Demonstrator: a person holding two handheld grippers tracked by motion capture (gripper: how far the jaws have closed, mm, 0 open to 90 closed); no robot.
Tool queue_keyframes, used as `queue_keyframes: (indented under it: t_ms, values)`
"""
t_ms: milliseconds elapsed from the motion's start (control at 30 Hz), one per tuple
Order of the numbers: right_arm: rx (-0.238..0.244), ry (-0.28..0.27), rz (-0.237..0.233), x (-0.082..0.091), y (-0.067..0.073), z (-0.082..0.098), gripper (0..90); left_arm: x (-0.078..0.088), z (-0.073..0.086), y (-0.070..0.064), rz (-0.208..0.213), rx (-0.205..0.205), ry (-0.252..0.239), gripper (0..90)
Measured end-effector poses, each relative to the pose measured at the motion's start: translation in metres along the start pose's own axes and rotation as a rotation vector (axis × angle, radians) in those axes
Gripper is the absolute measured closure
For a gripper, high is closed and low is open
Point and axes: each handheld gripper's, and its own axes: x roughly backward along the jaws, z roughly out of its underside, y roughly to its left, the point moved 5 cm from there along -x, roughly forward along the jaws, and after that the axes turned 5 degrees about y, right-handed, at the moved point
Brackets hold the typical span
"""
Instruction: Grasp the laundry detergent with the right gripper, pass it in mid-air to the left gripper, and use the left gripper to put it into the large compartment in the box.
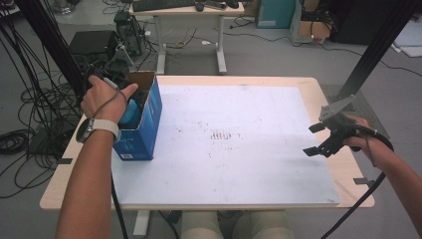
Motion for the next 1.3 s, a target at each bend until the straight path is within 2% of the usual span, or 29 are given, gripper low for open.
queue_keyframes:
  t_ms: [67, 167, 400, 567, 667, 767, 833, 900, 1000, 1067, 1167, 1300]
  values:
    - [0.001, -0.001, 0.002, 0.001, 0.0, -0.001, 4.6, 0.016, -0.003, -0.003, 0.022, -0.014, -0.042, 11.2]
    - [0.002, -0.002, 0.006, 0.003, 0.0, -0.001, 4.6, 0.033, -0.006, -0.008, 0.033, -0.037, -0.075, 10.5]
    - [0.003, 0.001, 0.012, 0.008, -0.001, -0.003, 4.6, 0.068, -0.014, -0.033, 0.047, -0.164, -0.13, 8.4]
    - [0.007, 0.004, 0.015, 0.012, 0.0, -0.004, 4.6, 0.083, -0.015, -0.055, 0.054, -0.281, -0.144, 7.3]
    - [0.006, -0.002, 0.015, 0.015, 0.001, -0.004, 4.6, 0.089, -0.016, -0.072, 0.085, -0.338, -0.17, 6.4]
    - [0.002, 0.002, 0.009, 0.017, 0.001, -0.003, 4.6, 0.094, -0.016, -0.087, 0.101, -0.406, -0.174, 6.2]
    - [-0.003, 0.004, 0.002, 0.019, 0.001, -0.002, 4.6, 0.096, -0.015, -0.098, 0.132, -0.456, -0.175, 6.1]
    - [-0.007, 0.003, 0.002, 0.02, 0.001, -0.002, 4.6, 0.095, -0.014, -0.106, 0.143, -0.481, -0.175, 6.1]
    - [-0.008, 0.003, 0.0, 0.021, 0.002, -0.002, 4.6, 0.092, -0.012, -0.119, 0.153, -0.533, -0.159, 6.2]
    - [-0.004, 0.003, -0.001, 0.021, 0.003, -0.003, 4.6, 0.089, -0.011, -0.127, 0.162, -0.583, -0.146, 6.4]
    - [-0.001, 0.007, -0.006, 0.021, 0.004, -0.005, 4.6, 0.084, -0.009, -0.137, 0.185, -0.633, -0.133, 6.6]
    - [0.0, 0.009, -0.007, 0.02, 0.006, -0.007, 4.6, 0.074, -0.005, -0.147, 0.186, -0.691, -0.103, 6.6]
